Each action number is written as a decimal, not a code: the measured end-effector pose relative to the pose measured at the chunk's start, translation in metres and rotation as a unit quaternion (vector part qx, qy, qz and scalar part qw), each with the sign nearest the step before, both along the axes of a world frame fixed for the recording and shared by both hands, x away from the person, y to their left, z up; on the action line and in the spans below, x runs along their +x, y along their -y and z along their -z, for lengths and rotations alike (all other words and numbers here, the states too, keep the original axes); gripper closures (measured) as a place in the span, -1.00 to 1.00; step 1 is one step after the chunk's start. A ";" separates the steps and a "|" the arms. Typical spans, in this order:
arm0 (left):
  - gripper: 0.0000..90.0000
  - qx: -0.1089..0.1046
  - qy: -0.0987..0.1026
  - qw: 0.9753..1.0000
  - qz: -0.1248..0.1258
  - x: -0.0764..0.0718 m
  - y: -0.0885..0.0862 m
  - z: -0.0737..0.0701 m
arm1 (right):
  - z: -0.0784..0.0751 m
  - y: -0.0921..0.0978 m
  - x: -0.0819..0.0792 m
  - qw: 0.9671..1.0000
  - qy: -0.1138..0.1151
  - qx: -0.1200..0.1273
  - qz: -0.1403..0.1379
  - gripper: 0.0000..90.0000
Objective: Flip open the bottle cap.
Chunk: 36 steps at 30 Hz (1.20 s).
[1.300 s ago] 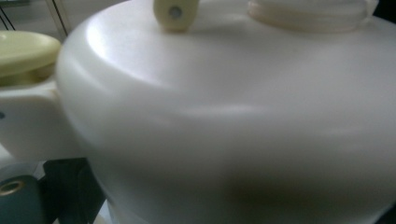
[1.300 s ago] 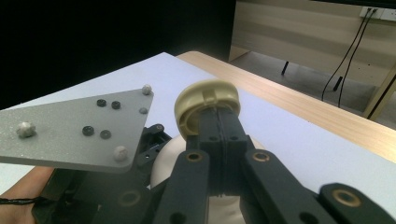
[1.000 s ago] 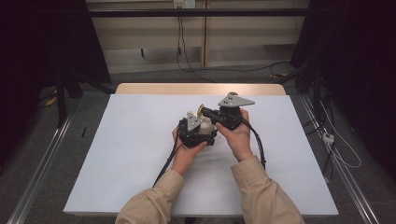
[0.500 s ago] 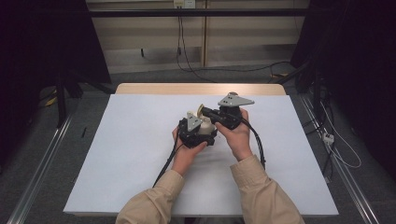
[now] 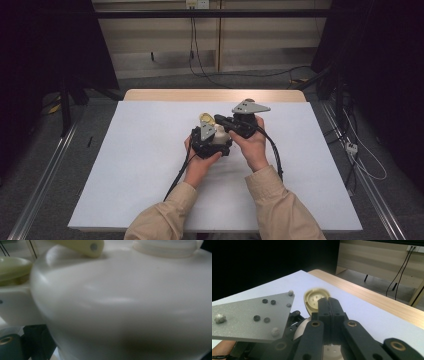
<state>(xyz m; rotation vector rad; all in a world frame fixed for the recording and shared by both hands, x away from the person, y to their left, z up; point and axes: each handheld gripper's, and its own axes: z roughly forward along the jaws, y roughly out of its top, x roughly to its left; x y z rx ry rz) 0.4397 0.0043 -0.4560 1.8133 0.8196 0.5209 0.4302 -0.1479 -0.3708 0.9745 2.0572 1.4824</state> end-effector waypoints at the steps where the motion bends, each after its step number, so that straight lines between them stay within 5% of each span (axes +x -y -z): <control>1: -0.89 0.000 0.000 1.000 0.000 0.000 0.000 0.000 | 0.000 0.000 0.000 1.000 -0.001 0.001 0.000 1.00; 9: -0.89 -0.002 -0.001 1.000 0.001 0.000 0.000 0.000 | 0.000 0.001 0.000 1.000 -0.005 0.004 0.000 0.91; 20: -0.89 -0.002 0.000 1.000 0.005 0.000 -0.001 0.001 | -0.007 0.013 -0.009 1.000 -0.009 0.025 0.002 0.30; 36: -0.90 0.000 -0.005 1.000 0.009 -0.001 -0.003 0.000 | -0.006 0.034 -0.026 0.999 -0.010 0.047 0.011 -0.13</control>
